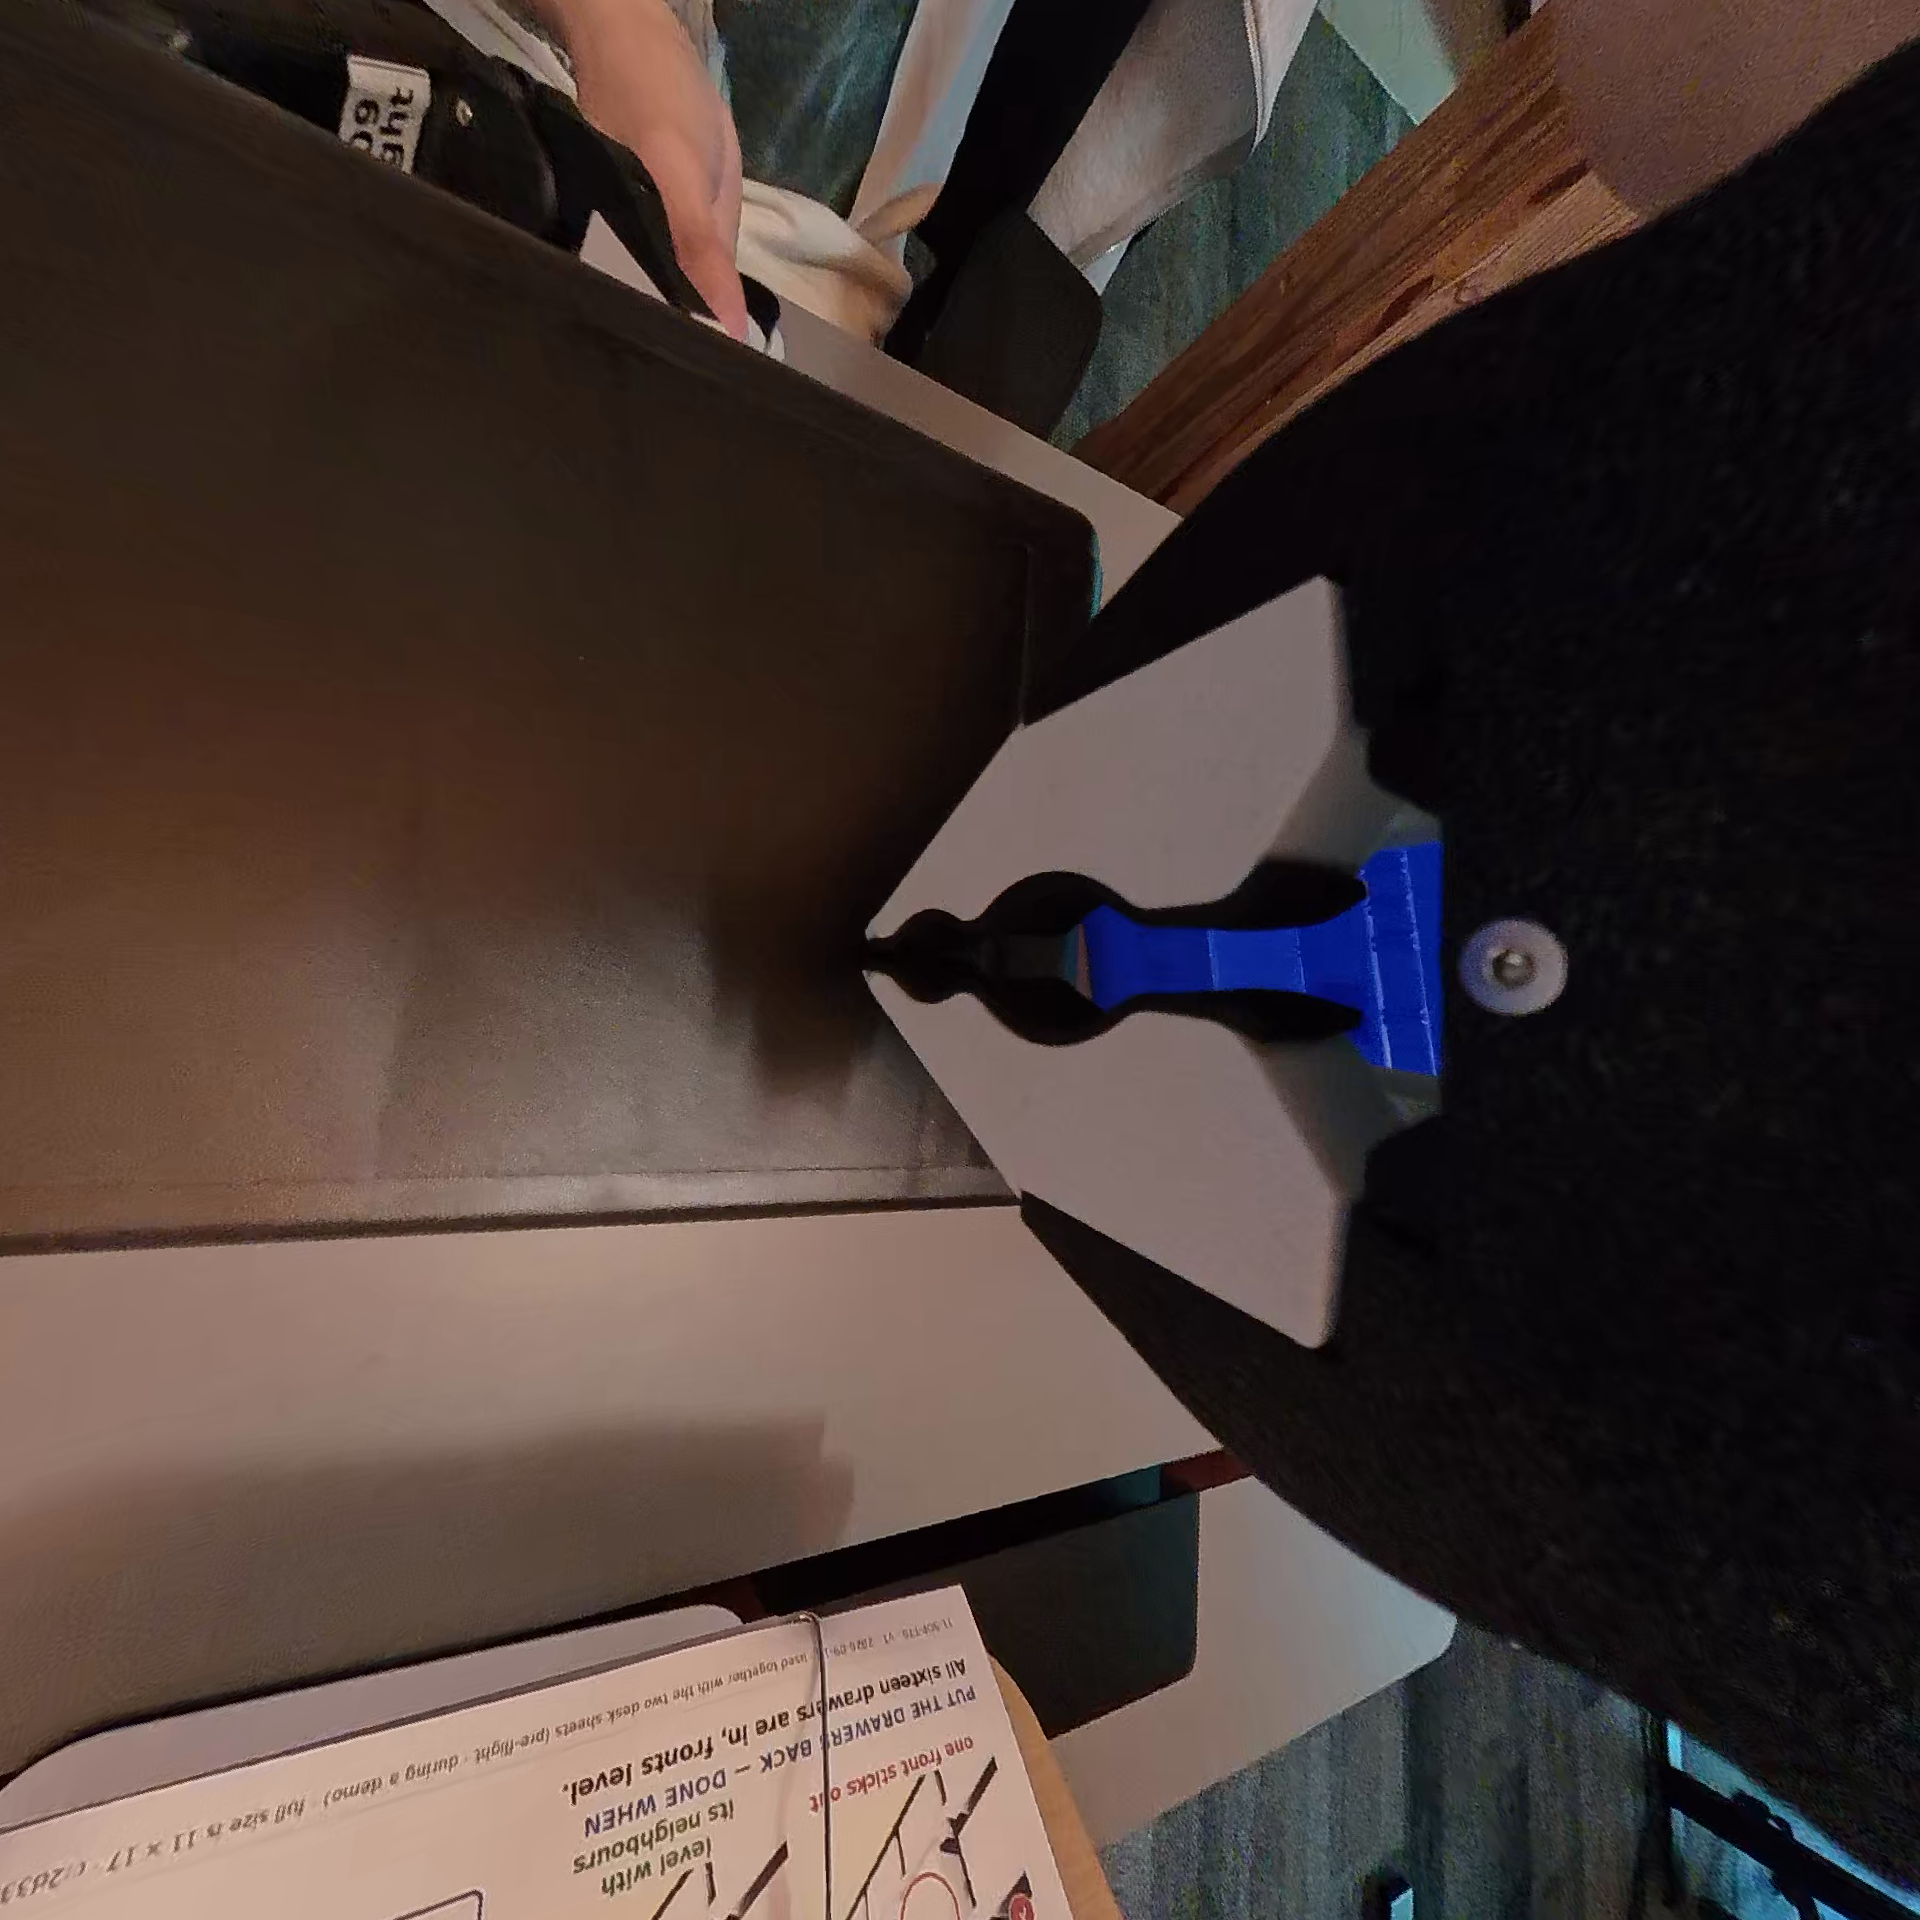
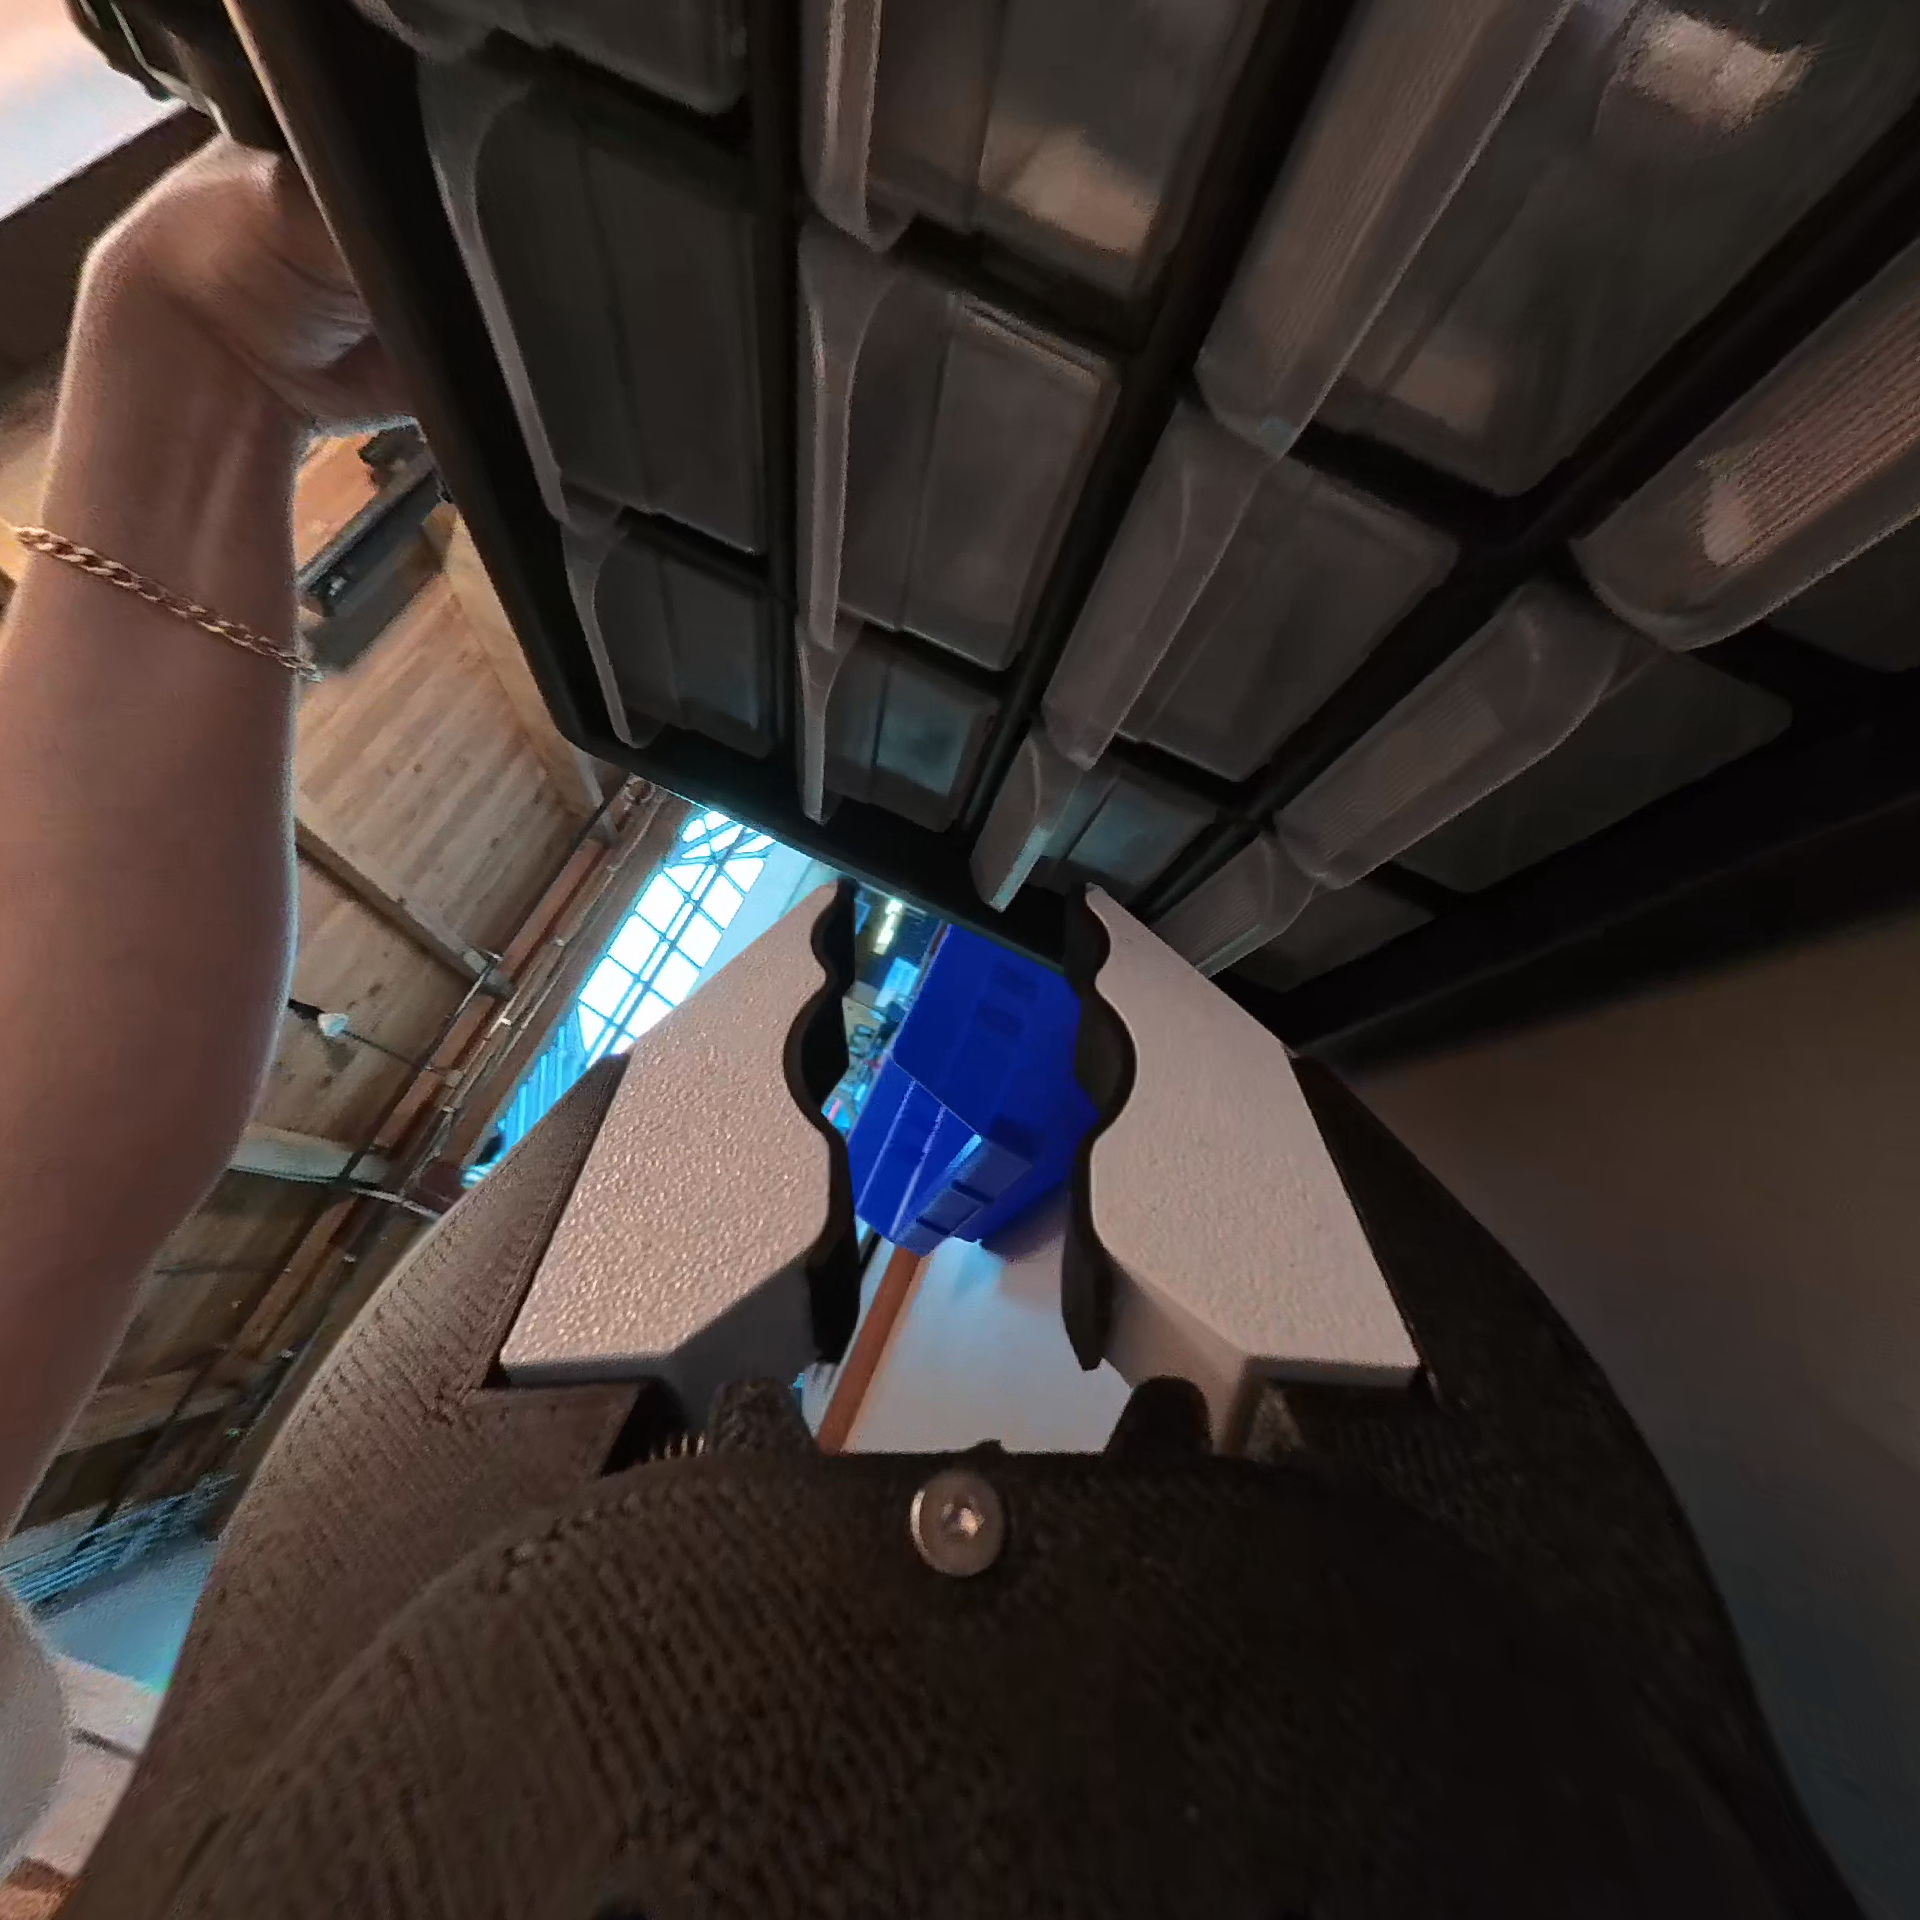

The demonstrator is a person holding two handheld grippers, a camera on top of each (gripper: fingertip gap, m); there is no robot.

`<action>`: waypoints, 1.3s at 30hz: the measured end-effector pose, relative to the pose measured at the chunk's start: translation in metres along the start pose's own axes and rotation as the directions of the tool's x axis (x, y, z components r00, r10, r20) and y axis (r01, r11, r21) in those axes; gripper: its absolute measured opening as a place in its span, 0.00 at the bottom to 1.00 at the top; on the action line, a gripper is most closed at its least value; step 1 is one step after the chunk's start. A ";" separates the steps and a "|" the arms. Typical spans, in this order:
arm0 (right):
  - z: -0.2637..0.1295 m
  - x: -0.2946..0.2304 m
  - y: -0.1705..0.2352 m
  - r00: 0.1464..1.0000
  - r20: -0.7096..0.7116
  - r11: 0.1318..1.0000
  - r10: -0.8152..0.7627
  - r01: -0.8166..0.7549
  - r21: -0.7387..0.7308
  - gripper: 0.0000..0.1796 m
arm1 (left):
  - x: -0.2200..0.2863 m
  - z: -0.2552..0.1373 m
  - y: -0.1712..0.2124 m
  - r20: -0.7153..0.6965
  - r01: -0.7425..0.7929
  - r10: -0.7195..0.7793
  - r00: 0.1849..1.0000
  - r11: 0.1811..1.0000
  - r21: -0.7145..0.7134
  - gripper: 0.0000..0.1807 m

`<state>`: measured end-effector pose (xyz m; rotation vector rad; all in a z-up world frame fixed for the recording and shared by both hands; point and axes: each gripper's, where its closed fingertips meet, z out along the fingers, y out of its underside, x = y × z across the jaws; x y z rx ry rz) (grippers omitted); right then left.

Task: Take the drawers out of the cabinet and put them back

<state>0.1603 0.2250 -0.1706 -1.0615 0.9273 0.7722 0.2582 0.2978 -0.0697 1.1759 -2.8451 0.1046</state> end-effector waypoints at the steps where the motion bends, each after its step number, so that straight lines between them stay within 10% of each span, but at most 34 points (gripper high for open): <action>1: 0.001 0.003 0.001 1.000 -0.018 1.000 0.001 -0.001 -0.001 0.21 | 0.000 0.000 0.000 -0.001 0.002 -0.002 1.000 1.000 0.003 0.00; 39: -0.016 -0.007 0.017 0.989 0.043 0.981 0.138 -0.143 0.131 0.02 | 0.000 0.000 0.000 0.110 0.045 -0.035 0.993 0.996 -0.082 0.00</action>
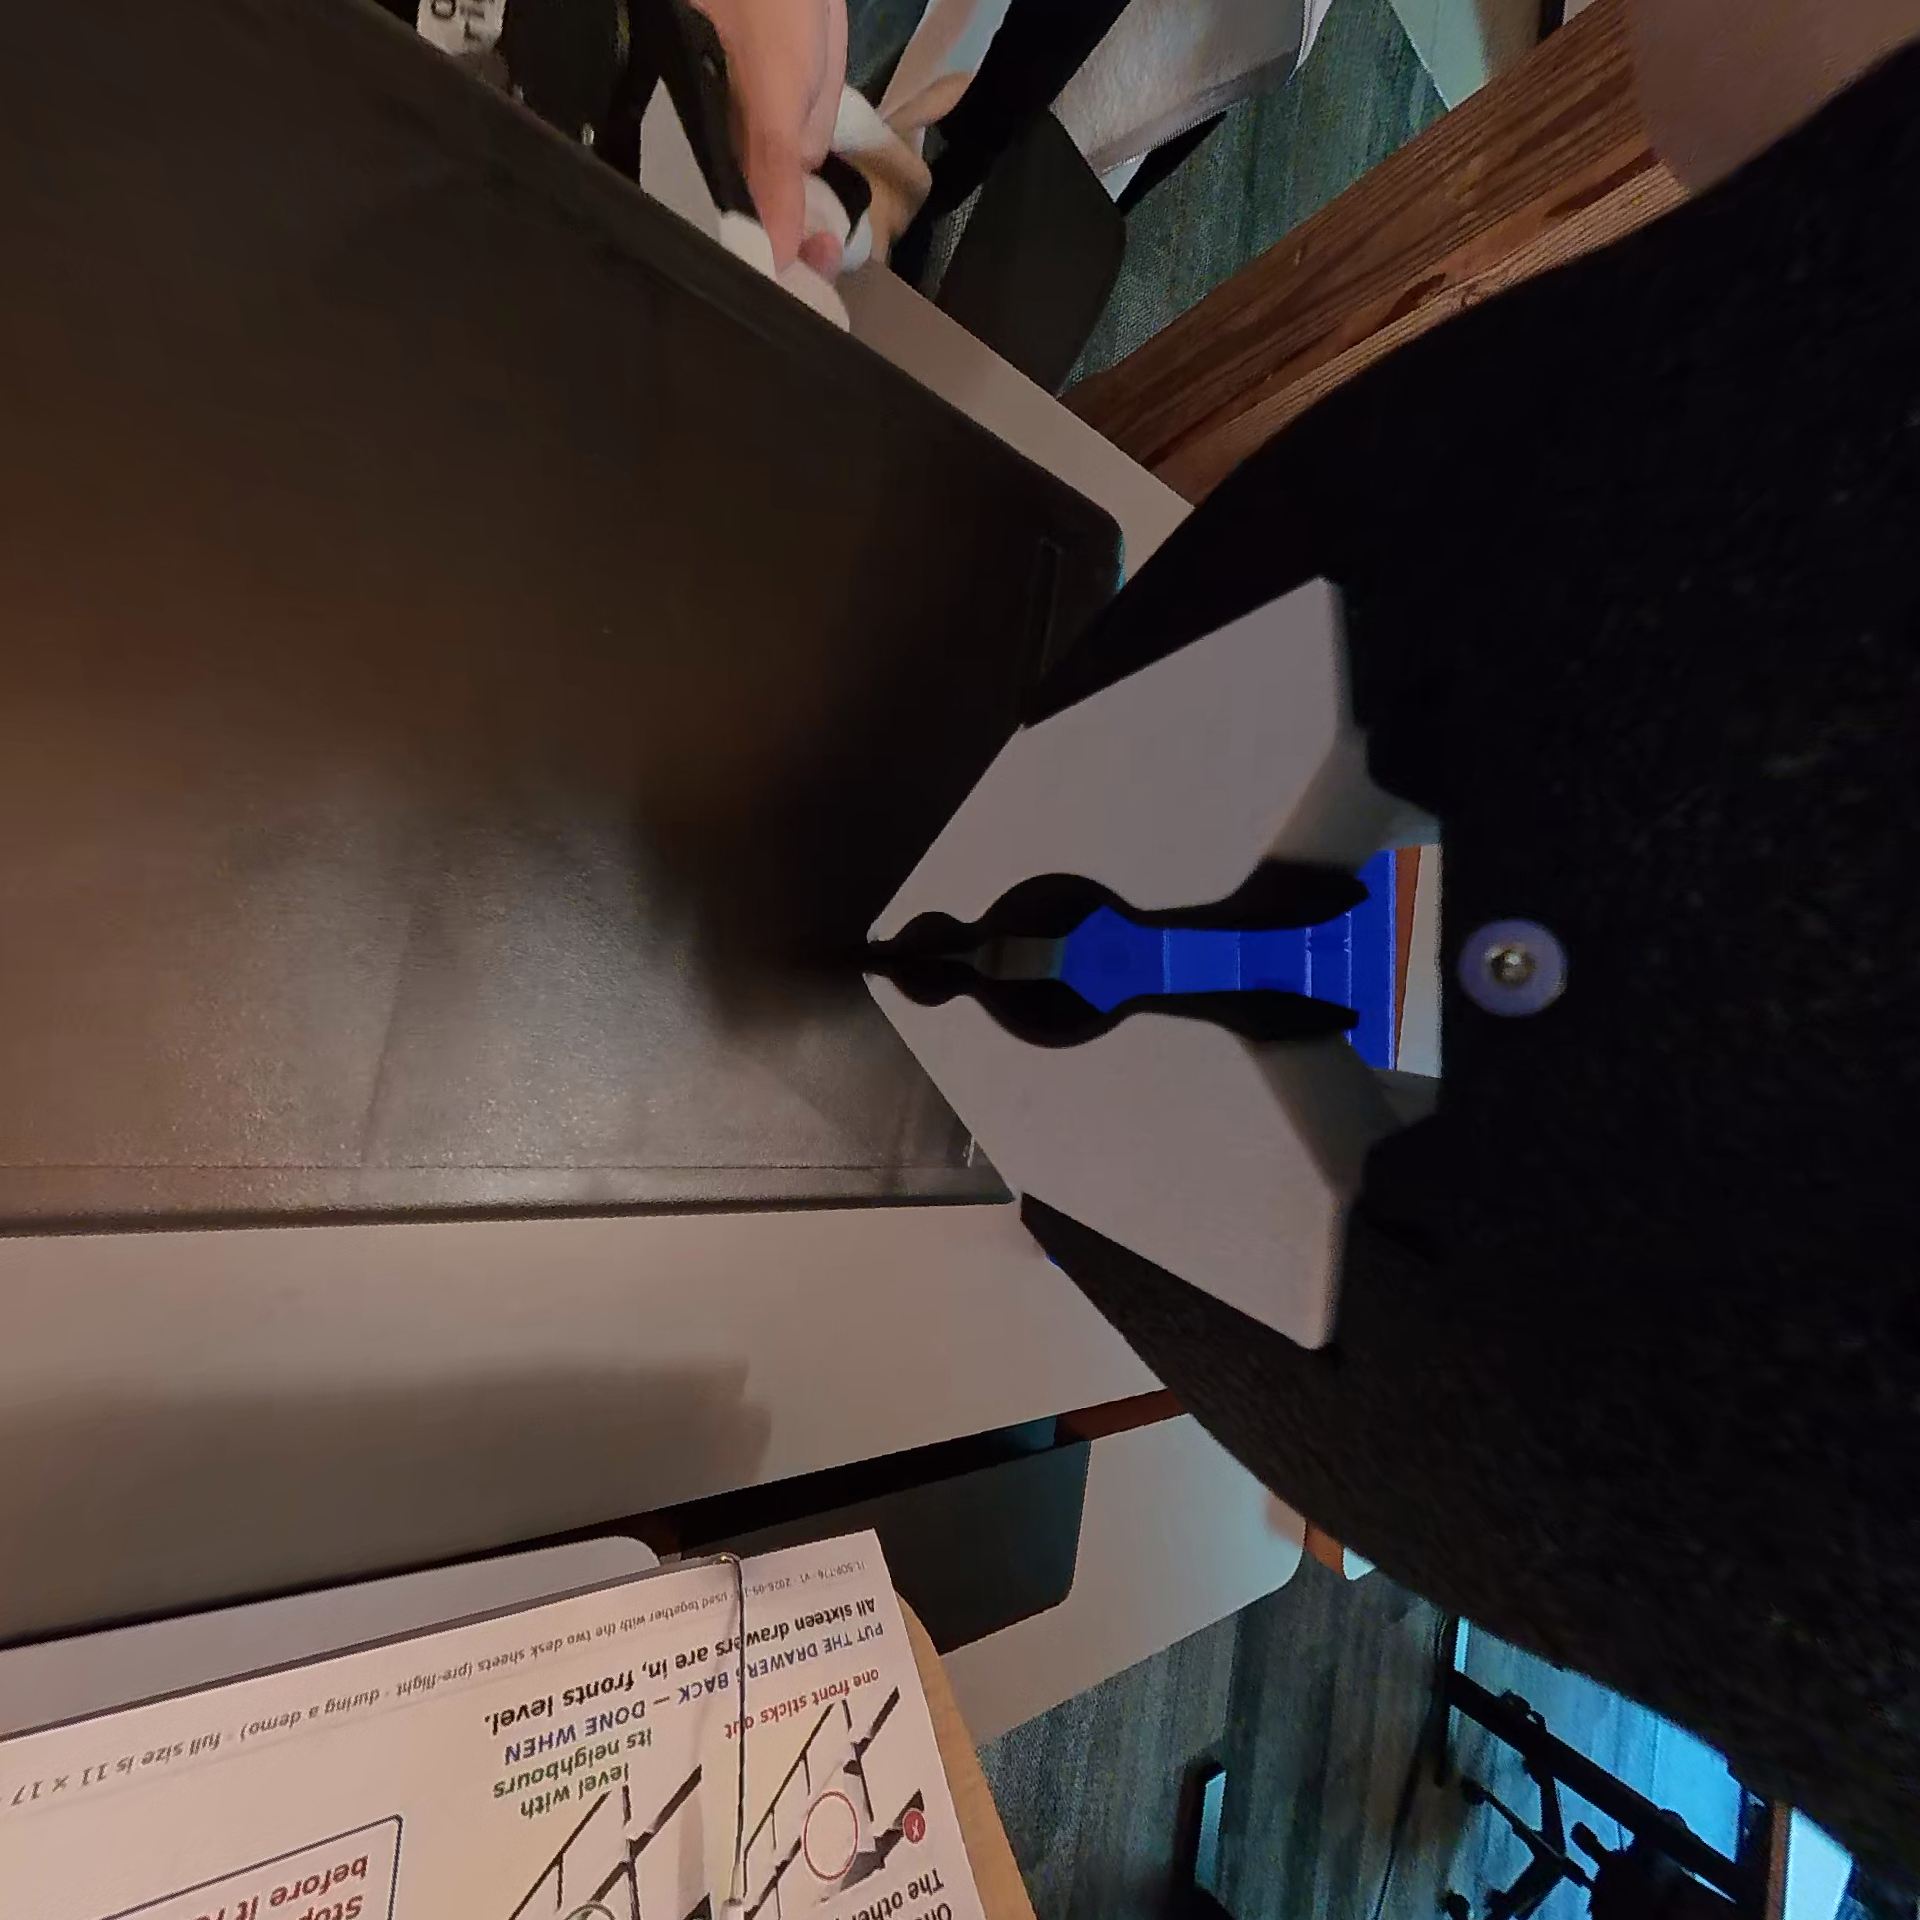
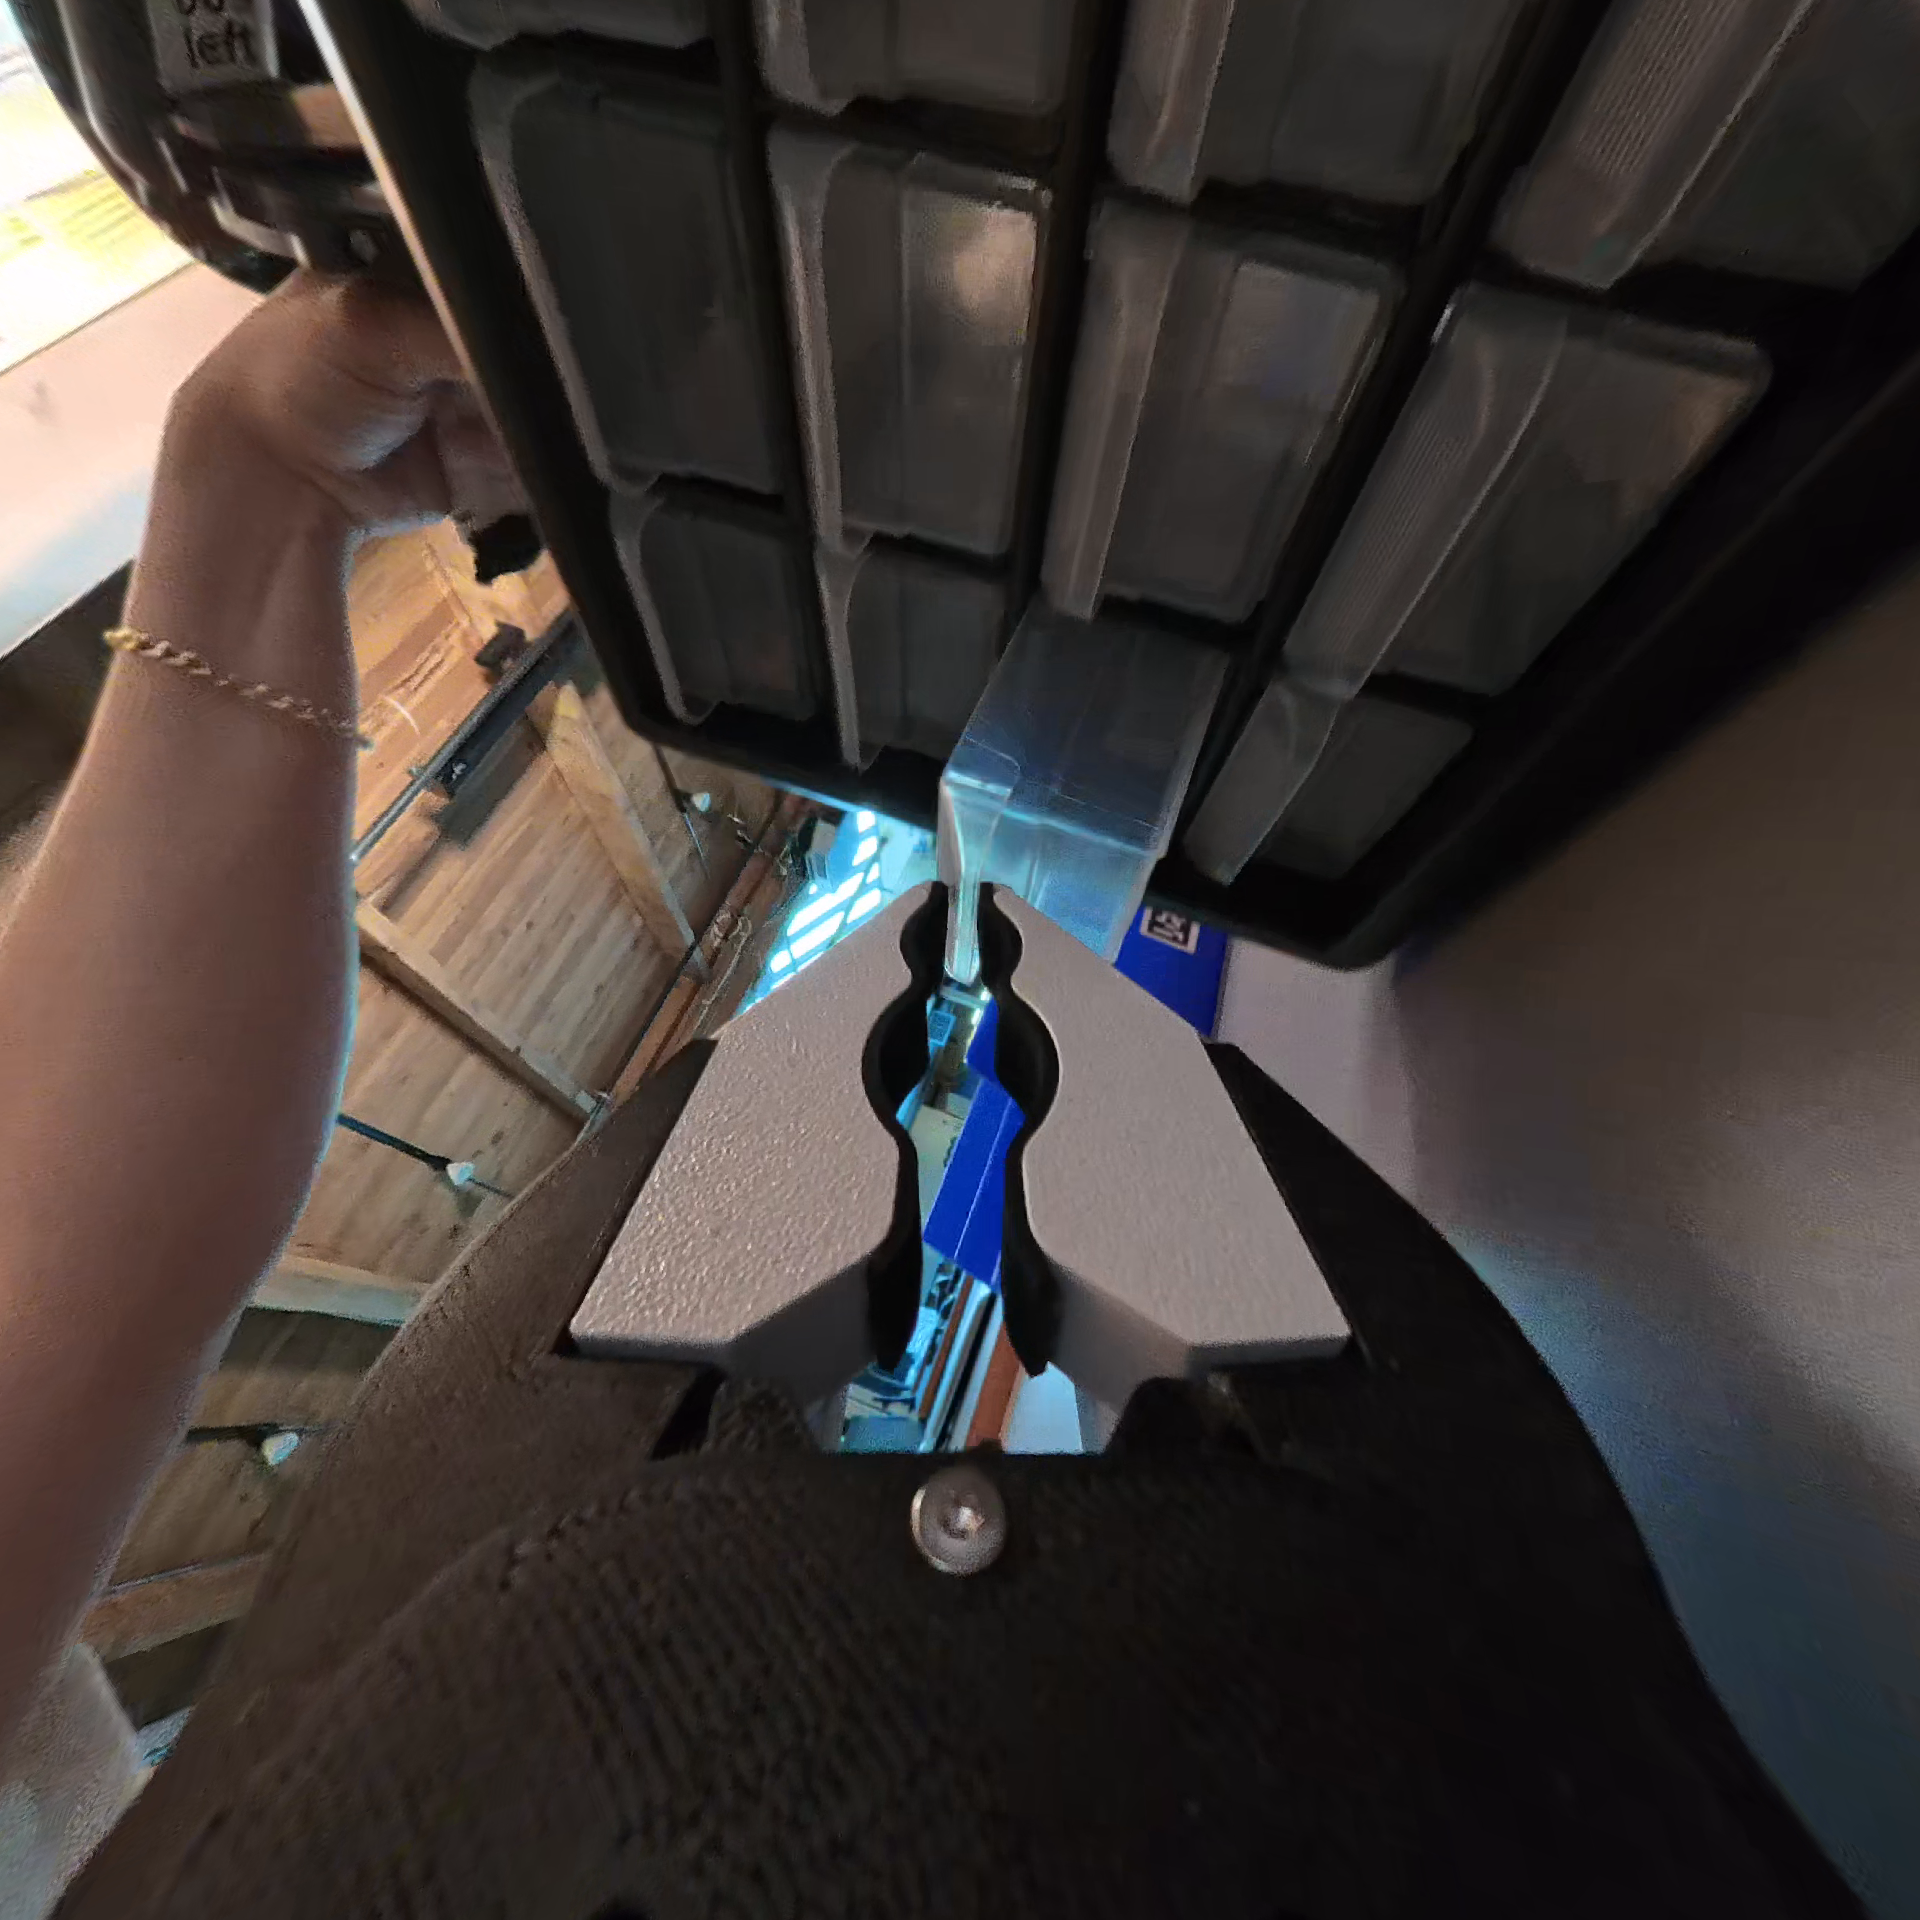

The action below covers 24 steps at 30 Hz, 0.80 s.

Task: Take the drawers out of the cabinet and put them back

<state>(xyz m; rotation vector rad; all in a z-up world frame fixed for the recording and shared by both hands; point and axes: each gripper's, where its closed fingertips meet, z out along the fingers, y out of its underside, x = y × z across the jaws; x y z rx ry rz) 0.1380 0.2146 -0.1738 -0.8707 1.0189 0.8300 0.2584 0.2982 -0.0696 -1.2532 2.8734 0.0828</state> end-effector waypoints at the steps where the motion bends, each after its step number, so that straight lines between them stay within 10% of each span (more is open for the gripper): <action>1: -0.006 -0.003 0.003 1.000 -0.003 1.000 0.005 -0.005 -0.005 0.02 | 0.000 0.000 0.000 0.003 0.000 0.000 1.000 1.000 -0.003 0.00; 24: -0.057 -0.039 0.017 0.998 -0.002 0.994 -0.067 0.067 -0.083 0.01 | 0.001 0.000 0.000 0.069 -0.005 0.009 0.998 0.998 -0.061 0.00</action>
